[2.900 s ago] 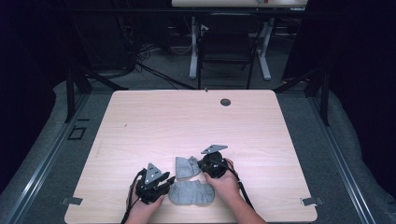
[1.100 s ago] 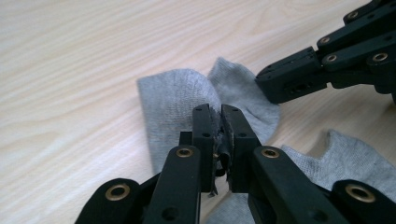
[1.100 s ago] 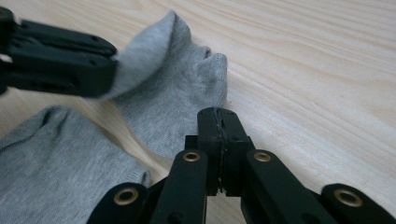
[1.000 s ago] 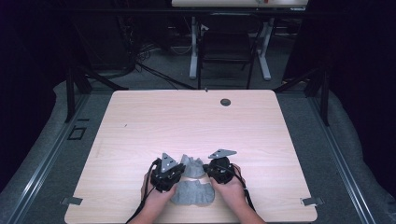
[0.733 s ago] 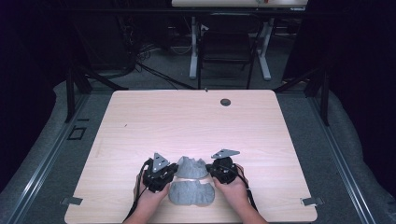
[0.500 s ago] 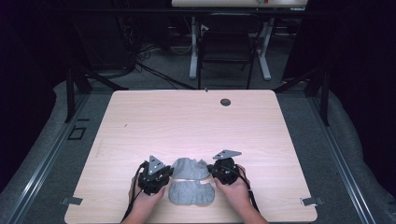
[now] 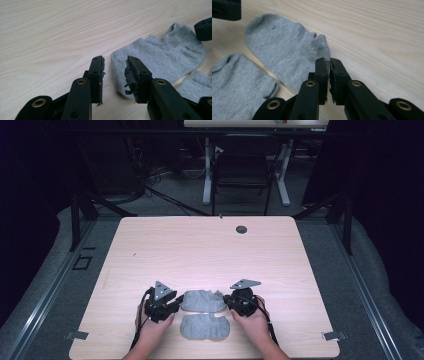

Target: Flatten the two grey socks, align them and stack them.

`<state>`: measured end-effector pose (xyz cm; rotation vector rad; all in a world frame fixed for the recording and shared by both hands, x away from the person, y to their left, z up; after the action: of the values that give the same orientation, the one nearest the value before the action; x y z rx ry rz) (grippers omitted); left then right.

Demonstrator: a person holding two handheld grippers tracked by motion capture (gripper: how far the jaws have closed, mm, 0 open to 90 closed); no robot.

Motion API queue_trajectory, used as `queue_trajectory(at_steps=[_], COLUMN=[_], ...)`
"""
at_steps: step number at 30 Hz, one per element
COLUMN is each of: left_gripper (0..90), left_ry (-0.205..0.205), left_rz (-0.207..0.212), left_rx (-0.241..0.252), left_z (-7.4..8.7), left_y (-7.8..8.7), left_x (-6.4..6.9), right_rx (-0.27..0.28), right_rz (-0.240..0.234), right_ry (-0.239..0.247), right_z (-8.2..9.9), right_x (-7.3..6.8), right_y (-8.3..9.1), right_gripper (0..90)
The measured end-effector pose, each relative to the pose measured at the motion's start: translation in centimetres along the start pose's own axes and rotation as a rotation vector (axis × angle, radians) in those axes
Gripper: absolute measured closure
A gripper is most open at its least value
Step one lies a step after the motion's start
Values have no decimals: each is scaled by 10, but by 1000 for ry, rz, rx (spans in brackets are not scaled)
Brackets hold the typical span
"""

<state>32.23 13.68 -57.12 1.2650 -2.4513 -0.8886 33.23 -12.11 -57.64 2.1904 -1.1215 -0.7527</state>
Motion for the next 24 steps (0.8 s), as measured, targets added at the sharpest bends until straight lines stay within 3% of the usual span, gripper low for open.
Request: queue_trajectory(at_steps=[10,16,24], left_gripper=[666,673,715], left_ry=[-13,-9,-17], left_rz=[-8,-15,-18], left_rx=[-15,-27,-38], left_z=[-1,0,1], left_y=[-17,-21,-24], left_x=[3,3,3], right_rx=[13,5,-3], right_rz=[0,13,10], right_ry=[18,40,49], right_z=[-9,-9,-9], right_x=[2,-2,-3], right_y=[-5,-13,-17], right_gripper=[748,743,849])
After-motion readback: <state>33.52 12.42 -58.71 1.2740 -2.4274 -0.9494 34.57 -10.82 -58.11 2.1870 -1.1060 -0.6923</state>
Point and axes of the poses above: each handheld gripper's, and its own axes: y roughly backward along the jaws, z roughly out of its underside, x roughly to its right, the point moved 2 cm from there along -y, roughly forward along the jaws, and after that the axes turned 7 degrees about -y, right-handed, at the moved point
